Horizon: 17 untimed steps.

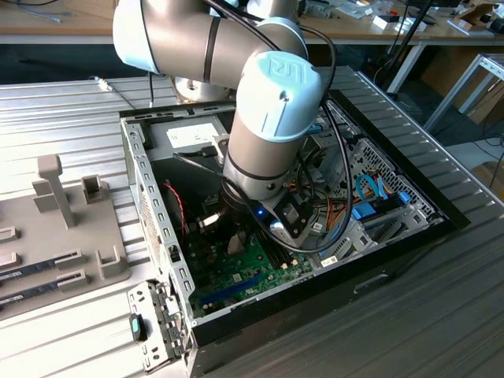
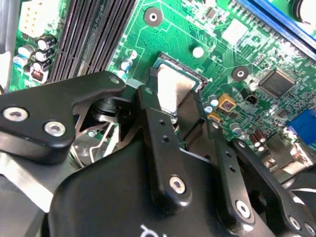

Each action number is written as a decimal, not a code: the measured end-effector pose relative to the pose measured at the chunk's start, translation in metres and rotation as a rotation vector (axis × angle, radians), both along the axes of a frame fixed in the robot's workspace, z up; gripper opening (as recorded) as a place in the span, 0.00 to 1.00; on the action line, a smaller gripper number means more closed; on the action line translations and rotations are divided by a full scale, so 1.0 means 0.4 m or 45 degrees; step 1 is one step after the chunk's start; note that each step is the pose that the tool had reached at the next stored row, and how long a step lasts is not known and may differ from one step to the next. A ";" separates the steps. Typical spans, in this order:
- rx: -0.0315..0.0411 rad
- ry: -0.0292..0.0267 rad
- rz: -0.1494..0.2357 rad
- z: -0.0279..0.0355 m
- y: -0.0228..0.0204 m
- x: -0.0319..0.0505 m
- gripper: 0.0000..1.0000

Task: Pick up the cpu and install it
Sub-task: 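Place the cpu into insertion slot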

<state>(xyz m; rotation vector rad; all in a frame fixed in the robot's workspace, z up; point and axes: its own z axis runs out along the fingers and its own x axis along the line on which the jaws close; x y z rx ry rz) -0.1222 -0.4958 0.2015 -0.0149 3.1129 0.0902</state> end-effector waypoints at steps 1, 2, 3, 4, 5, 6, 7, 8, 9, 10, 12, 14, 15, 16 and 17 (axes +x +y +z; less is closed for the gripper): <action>0.0042 0.0000 0.000 0.000 0.000 0.000 0.41; 0.0102 -0.0003 0.000 0.000 0.000 0.000 0.41; 0.0109 -0.0002 0.000 0.000 0.000 0.000 0.41; 0.0111 -0.0004 0.000 0.000 -0.002 -0.001 0.41; 0.0106 -0.0009 0.000 0.000 -0.003 -0.002 0.41; 0.0082 -0.0017 0.000 0.001 -0.004 -0.004 0.41; 0.0057 -0.0025 0.000 0.002 -0.004 -0.005 0.41; -0.0007 -0.0031 0.000 0.003 -0.005 -0.006 0.41; -0.0130 -0.0034 0.000 0.006 -0.005 -0.007 0.41; -0.0246 -0.0037 0.000 0.010 -0.005 -0.007 0.41; -0.0304 -0.0036 0.000 0.011 -0.005 -0.007 0.41; -0.0306 -0.0037 0.000 0.011 -0.005 -0.007 0.41; -0.0308 -0.0036 -0.001 0.011 -0.005 -0.008 0.41; -0.0309 -0.0034 -0.012 0.011 -0.005 -0.008 0.41; -0.0307 -0.0032 -0.032 0.010 -0.005 -0.008 0.41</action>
